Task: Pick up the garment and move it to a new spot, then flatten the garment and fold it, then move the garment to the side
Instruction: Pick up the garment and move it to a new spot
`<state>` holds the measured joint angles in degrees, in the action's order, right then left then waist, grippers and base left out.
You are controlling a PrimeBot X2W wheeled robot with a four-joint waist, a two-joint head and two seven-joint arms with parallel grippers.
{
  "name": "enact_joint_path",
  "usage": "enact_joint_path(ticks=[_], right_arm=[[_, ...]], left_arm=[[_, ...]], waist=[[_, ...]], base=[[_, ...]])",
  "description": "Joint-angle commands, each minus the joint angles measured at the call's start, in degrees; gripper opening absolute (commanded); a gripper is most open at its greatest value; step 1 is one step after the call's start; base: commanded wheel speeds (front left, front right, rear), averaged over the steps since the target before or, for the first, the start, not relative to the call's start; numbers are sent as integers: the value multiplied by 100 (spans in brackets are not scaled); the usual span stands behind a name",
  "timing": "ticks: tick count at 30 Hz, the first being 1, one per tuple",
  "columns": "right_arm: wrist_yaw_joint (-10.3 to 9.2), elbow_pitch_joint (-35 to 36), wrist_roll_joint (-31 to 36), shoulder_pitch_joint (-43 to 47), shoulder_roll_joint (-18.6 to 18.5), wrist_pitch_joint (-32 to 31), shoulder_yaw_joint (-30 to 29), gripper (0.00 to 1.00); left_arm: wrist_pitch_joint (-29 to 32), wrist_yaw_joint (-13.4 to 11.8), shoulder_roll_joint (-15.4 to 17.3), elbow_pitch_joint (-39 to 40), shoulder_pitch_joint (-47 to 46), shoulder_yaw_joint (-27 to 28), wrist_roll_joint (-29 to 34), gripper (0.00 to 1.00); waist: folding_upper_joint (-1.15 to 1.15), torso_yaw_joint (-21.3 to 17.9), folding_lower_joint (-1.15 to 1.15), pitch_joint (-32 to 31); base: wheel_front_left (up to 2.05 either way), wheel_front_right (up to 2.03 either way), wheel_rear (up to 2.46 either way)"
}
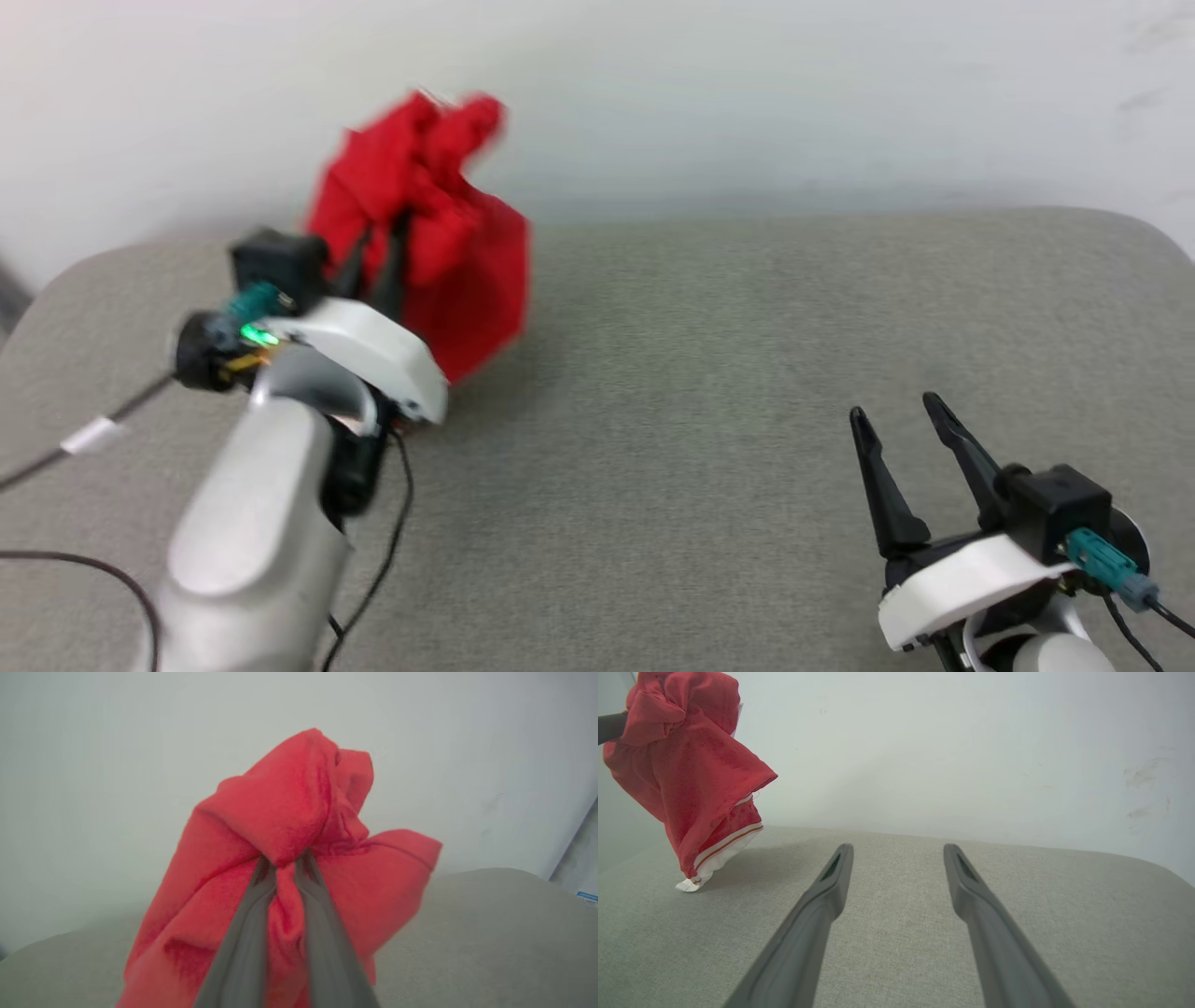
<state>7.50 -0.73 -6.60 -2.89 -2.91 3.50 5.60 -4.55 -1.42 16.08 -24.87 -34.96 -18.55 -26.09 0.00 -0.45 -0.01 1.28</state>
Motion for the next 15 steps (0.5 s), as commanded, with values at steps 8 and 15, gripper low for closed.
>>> enact_joint_path(ticks=[8,15], right_arm=[[-1,131,1,234,6,-79,-109,100],[-1,171,-50,134,6,-22,-99,100]], left_arm=[[183,139,-697,581,1051,-816,-68,0],[549,342,-1031,193,1773,-1675,11,0]], waist=[[0,-618,1,105],[0,-751,1,359]], base=[[0,0,0],[0,0,0]])
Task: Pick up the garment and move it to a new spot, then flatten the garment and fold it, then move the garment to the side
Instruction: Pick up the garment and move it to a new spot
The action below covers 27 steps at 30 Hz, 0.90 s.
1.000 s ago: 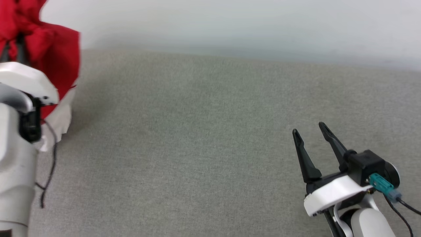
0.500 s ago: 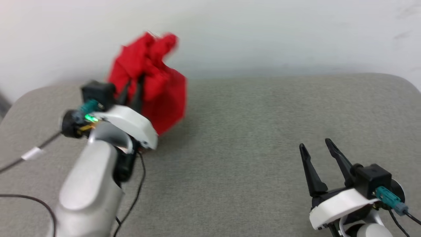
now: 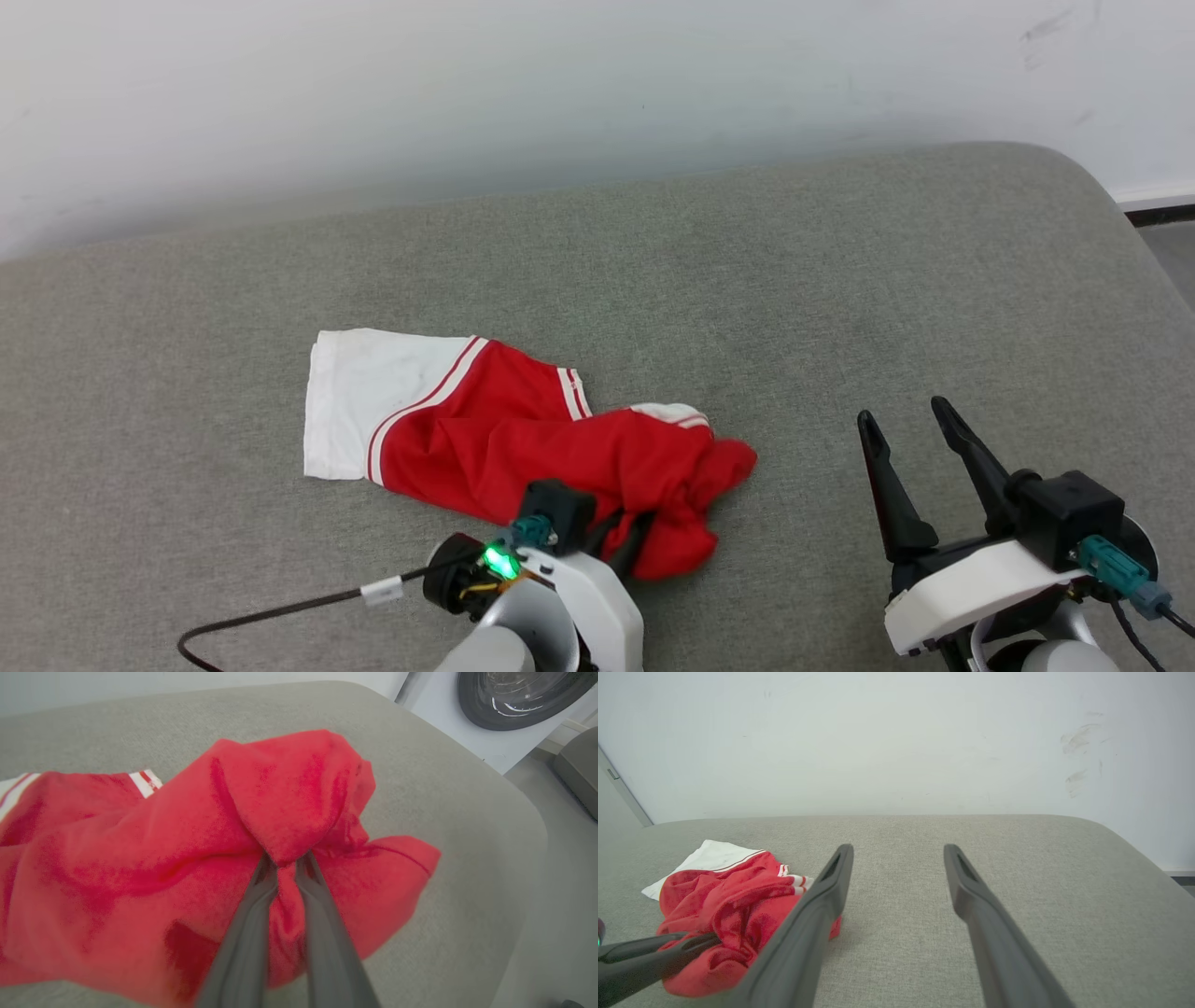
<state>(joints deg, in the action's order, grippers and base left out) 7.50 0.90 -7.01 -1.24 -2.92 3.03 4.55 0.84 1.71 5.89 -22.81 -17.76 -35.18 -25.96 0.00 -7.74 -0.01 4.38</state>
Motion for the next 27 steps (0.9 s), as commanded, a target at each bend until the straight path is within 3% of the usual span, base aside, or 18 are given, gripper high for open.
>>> enact_joint_path(ticks=[1,3,4,14,27], right_arm=[[-1,4,-9,-45,7,30,7,100],[-1,-1,-7,-78,7,37,-3,100],[-1,-12,-9,-96,7,41,-16,100],[-1,-115,12,-99,6,83,-153,100],[-1,-189,38,125,6,17,-293,100]], left_arm=[[33,55,-33,-89,98,-97,16,15],[40,68,-59,-212,148,-242,77,86],[50,79,-75,-269,181,-291,73,100],[-1079,-130,0,323,-193,-1,258,100],[-1458,-1145,769,939,346,1262,106,100]], waist=[[0,-18,1,76],[0,4,1,119],[0,23,1,132],[0,372,1,-37],[0,577,1,-441]], base=[[0,0,0],[0,0,0],[0,0,0],[0,0,0],[0,0,0]])
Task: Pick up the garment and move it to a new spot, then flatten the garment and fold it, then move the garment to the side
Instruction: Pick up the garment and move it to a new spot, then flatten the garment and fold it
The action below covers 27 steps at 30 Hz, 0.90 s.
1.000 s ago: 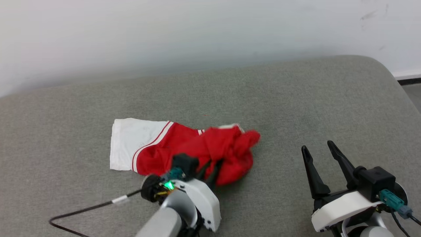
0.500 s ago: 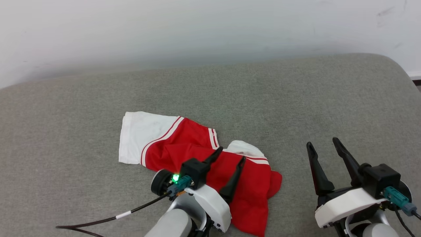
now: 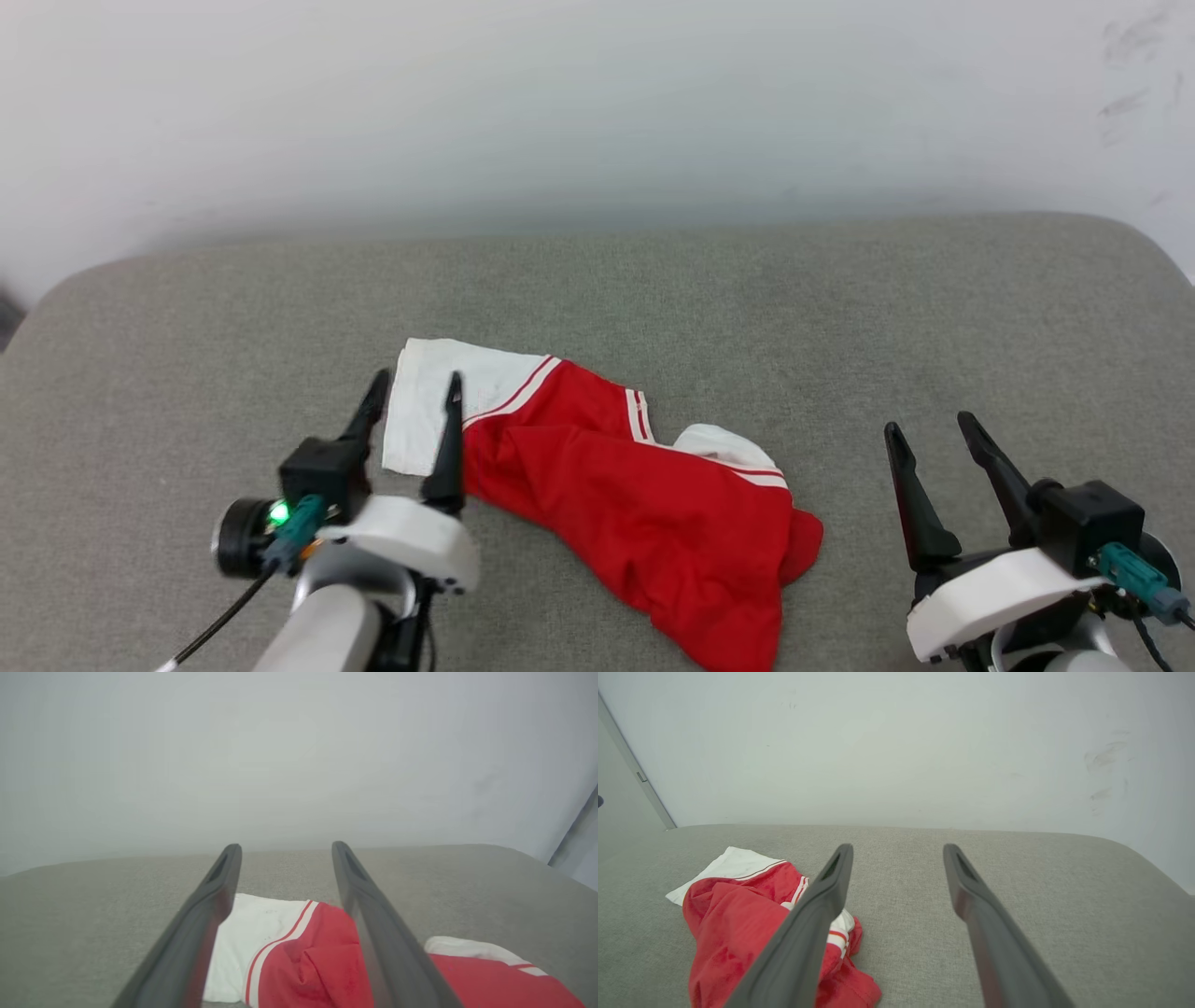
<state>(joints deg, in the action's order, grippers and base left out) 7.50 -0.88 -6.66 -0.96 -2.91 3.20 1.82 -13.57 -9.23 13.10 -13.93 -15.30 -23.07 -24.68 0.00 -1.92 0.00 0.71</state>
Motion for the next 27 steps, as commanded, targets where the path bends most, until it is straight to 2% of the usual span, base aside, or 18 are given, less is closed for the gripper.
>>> enact_joint_path(ticks=[1,6,10,27], right_arm=[[-1,-13,-7,130,5,-17,-43,100],[-1,-30,-35,260,5,-56,-84,100],[-1,-10,-35,343,5,-76,-92,100],[-1,12,-123,334,5,-306,-117,100]], left_arm=[[-8,-111,117,112,184,123,-44,100],[103,-264,463,371,654,345,-111,100],[214,-295,577,565,943,331,-164,100],[258,-379,523,799,1050,223,-217,100]], waist=[[0,-9,0,-92],[0,-56,0,-198],[0,-78,0,-270],[0,-34,0,-271]], base=[[0,0,0],[0,0,0],[0,0,0],[0,0,0]])
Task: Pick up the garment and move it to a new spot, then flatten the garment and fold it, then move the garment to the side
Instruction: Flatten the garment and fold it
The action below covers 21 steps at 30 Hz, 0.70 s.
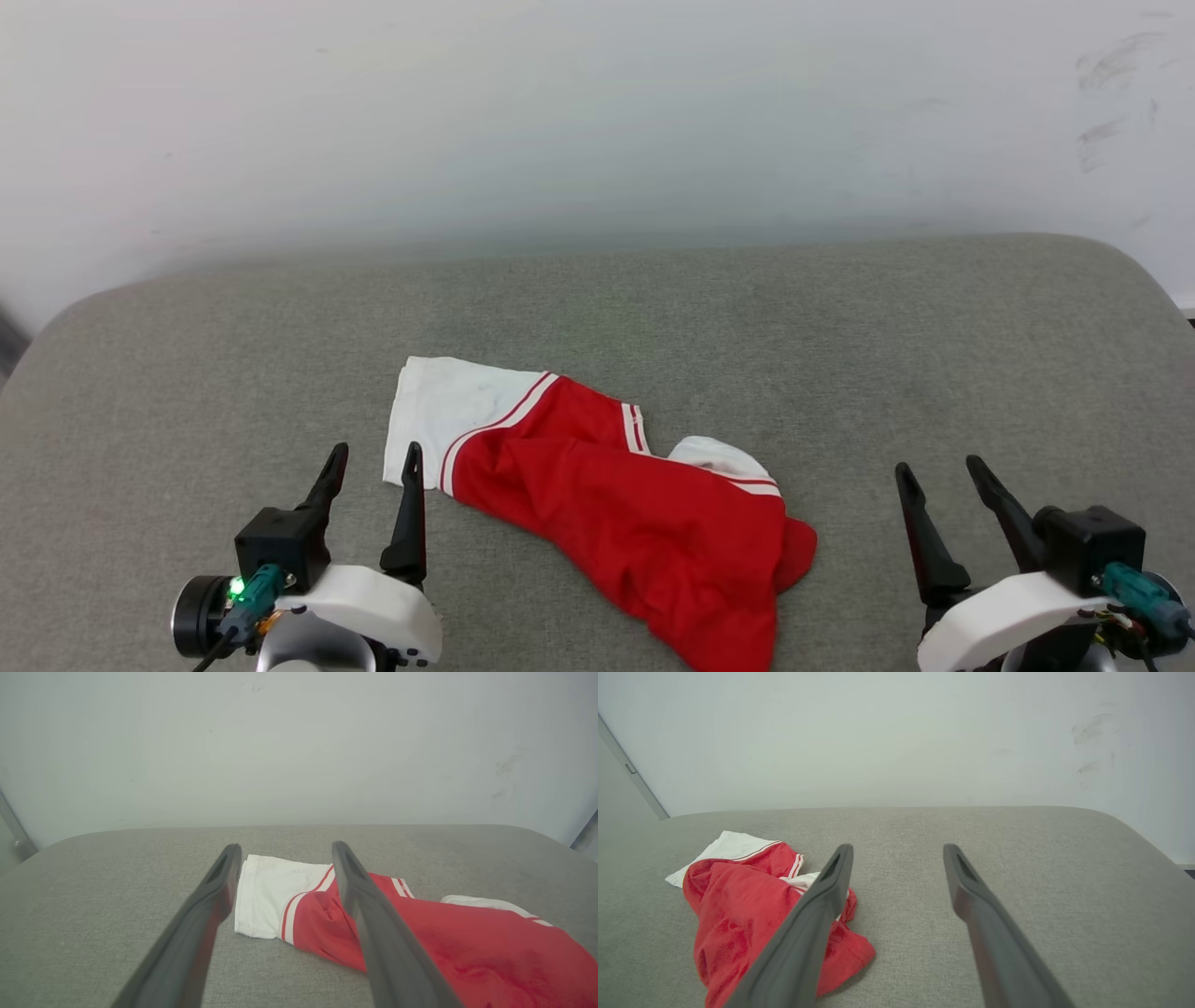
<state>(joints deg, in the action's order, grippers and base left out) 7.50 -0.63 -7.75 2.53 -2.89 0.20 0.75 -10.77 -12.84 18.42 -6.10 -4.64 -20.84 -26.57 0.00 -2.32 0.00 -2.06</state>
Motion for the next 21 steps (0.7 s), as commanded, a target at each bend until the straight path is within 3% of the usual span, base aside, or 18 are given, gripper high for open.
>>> enact_joint_path(ticks=[1,8,16,21], right_arm=[[-1,-49,-5,-48,4,-39,-40,100],[-1,-560,-184,-502,-50,-1017,-120,100],[-1,-1020,-830,-1373,-482,-3049,417,100],[-1,-1153,-1176,-1656,-637,-3731,754,100]], left_arm=[[-35,-13,-19,16,-33,-9,-28,100],[-82,30,-89,50,-252,-90,28,100],[-183,117,-150,99,-556,-185,122,100],[-252,176,-228,0,-694,-216,104,100]], waist=[[0,26,0,17],[0,296,0,197],[0,691,0,636],[0,885,0,830]], base=[[0,0,0],[0,0,0],[0,0,0],[0,0,0]])
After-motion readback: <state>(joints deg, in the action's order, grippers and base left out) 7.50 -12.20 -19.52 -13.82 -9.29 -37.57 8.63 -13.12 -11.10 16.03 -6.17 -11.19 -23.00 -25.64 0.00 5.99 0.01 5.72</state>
